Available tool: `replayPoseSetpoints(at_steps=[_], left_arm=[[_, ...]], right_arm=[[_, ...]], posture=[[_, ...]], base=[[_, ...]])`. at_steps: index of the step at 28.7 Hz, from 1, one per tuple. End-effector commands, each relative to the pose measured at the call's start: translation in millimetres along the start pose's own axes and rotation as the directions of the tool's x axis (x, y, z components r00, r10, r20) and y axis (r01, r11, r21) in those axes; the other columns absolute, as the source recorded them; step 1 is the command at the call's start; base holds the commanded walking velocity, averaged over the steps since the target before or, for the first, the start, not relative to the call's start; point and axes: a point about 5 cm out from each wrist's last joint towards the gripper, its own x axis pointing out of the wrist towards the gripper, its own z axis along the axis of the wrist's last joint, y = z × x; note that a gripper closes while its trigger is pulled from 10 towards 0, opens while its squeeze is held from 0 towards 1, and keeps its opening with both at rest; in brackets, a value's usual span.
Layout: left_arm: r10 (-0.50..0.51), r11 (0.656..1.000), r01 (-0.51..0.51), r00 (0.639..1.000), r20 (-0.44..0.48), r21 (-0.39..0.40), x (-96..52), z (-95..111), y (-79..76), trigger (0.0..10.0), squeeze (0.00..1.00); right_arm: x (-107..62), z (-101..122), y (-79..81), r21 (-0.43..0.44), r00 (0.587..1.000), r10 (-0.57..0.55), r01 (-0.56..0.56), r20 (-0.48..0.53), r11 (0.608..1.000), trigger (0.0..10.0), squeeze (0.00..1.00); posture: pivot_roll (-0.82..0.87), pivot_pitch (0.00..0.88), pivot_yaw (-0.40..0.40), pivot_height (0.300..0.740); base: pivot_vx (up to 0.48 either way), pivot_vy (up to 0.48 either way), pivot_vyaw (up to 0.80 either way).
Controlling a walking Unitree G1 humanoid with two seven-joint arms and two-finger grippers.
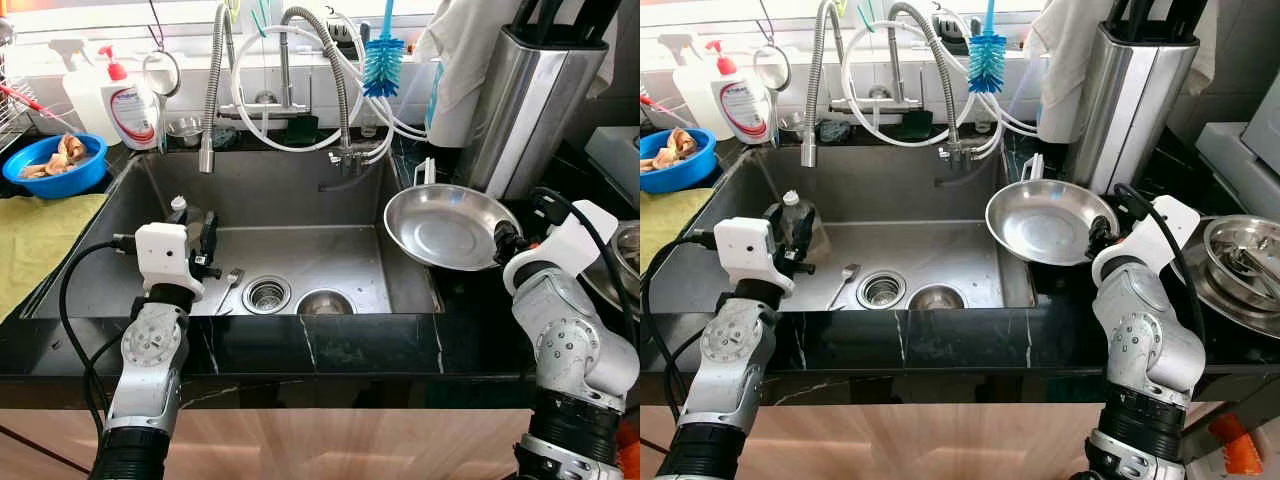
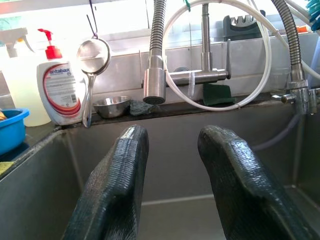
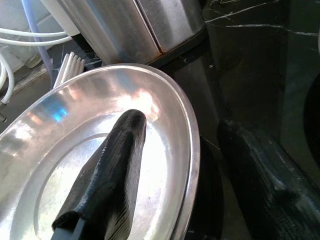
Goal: Kitchen organization
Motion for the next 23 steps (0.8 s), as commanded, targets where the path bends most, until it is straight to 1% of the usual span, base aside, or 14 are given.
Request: replayPoseSetpoints(at_steps=[1,7,11,12,13,14,23], left_arm=[[-0.017,0.999,0.017,1.000,-0.005,0.032,0.4,-1.8,-2.7,10.0,0.00],[-0.030,0.999,0.030,1.000,-0.003,0.041,0.8,-1.3,-3.7,10.0,0.00],[-0.049,0.997,0.049,0.999,0.002,0.052,1.4,-0.4,-5.9,10.0,0.00],[-0.053,0.997,0.052,0.999,0.004,0.055,1.6,0.0,-6.1,10.0,0.00],[-0.055,0.997,0.054,0.998,0.005,0.056,1.8,0.3,-6.2,10.0,0.00],[-0.057,0.997,0.057,0.998,0.004,0.057,1.9,0.4,-6.2,10.0,0.00],[-0.072,0.995,0.071,0.997,0.001,0.064,3.6,1.3,-8.1,10.0,0.00]], right_arm=[[0.7,-0.8,0.2,-0.005,1.000,-0.002,0.002,-0.003,1.000,10.0,0.00],[0.3,-0.6,-1.2,0.000,1.000,-0.012,0.012,0.000,1.000,10.0,0.00],[1.7,-4.5,-4.4,0.014,0.999,-0.027,0.027,-0.019,1.000,10.0,0.00],[2.2,-5.6,-5.7,0.017,0.999,-0.035,0.035,-0.026,0.999,4.1,0.00],[2.6,-6.1,-6.7,0.016,0.999,-0.039,0.040,-0.031,0.999,1.2,0.00],[2.9,-6.7,-7.4,0.015,0.998,-0.042,0.043,-0.036,0.999,0.0,0.00],[3.8,-7.5,-6.6,0.007,0.998,-0.035,0.035,-0.049,0.999,0.0,0.00]], posture=[[-0.06,0.000,0.013,0.740],[-0.07,0.000,0.015,0.740],[-0.07,0.000,0.014,0.740],[-0.06,0.000,0.012,0.740],[-0.06,0.000,0.012,0.740],[-0.06,0.000,0.012,0.740],[-0.06,0.000,0.012,0.740]], base=[[0.000,0.000,0.00],[0.000,0.000,0.00],[0.000,0.000,0.00],[0.000,0.000,0.00],[0.000,0.000,0.00],[0.000,0.000,0.00],[0.000,0.000,0.00]])
